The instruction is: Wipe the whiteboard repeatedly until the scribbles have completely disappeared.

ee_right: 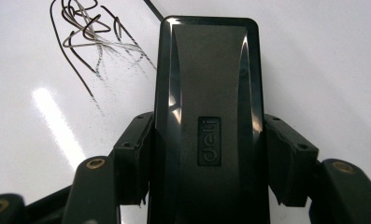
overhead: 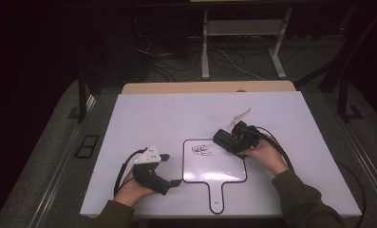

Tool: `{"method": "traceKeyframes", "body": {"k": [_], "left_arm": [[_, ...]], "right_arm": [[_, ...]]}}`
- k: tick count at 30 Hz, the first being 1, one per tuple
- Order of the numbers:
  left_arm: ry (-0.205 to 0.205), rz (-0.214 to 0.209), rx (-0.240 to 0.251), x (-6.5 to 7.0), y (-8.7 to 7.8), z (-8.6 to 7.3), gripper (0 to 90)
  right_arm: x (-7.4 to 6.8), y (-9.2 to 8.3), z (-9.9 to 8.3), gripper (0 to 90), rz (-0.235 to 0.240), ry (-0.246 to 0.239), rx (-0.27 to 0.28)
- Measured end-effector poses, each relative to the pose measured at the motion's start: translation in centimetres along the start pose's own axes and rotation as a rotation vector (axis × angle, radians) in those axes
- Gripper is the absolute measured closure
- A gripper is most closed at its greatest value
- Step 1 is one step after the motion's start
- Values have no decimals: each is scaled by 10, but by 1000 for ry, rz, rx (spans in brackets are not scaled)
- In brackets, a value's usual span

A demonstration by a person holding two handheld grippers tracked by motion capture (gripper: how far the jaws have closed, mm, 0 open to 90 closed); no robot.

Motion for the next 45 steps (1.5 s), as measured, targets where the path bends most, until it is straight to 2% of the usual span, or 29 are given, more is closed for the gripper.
{"method": "traceKeyframes", "body": {"k": [2,6,12,17,20,27,28,31,33,34,37,39,44,45], "left_arm": [[1,-1,-2,0,0,0,0],[2,-2,-3,0,1,0,0],[3,-4,-3,0,1,0,0],[3,-2,-2,0,1,0,0],[3,0,0,0,0,0,0],[1,0,0,-1,0,0,0],[0,0,0,-1,0,0,0],[-1,-1,-1,0,0,0,0],[1,-1,-4,0,0,0,0],[0,-1,-4,0,0,0,0],[-1,0,0,0,0,0,0],[0,-1,0,-1,0,0,0],[0,-1,-1,0,0,0,0],[-1,-1,0,0,0,0,0]], "right_arm": [[-1,0,0,389,-13,-5,-7],[-8,2,2,389,-7,-20,-13],[-26,7,9,389,38,-69,-12],[-37,12,15,389,49,-107,-21],[-33,13,16,389,52,-91,-16],[-16,11,15,389,27,-46,-11],[-14,11,16,389,13,-57,-14],[-17,12,17,389,22,-55,-13],[-20,13,19,389,17,-72,-13],[-23,14,20,389,31,-66,-12],[-32,18,25,389,50,-88,-16],[-33,19,26,389,42,-104,-22],[-44,23,31,389,61,-115,-25],[-42,23,32,389,53,-123,-27]]}}
Point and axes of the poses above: each handheld gripper's, and its own axes: y roughly forward along the jaws, z roughly out of its top, x roughly to its right, the point moved 6 cm from there along y, roughly forward along the jaws, and after that the axes turned 6 degrees about z, right-handed, at the moved point
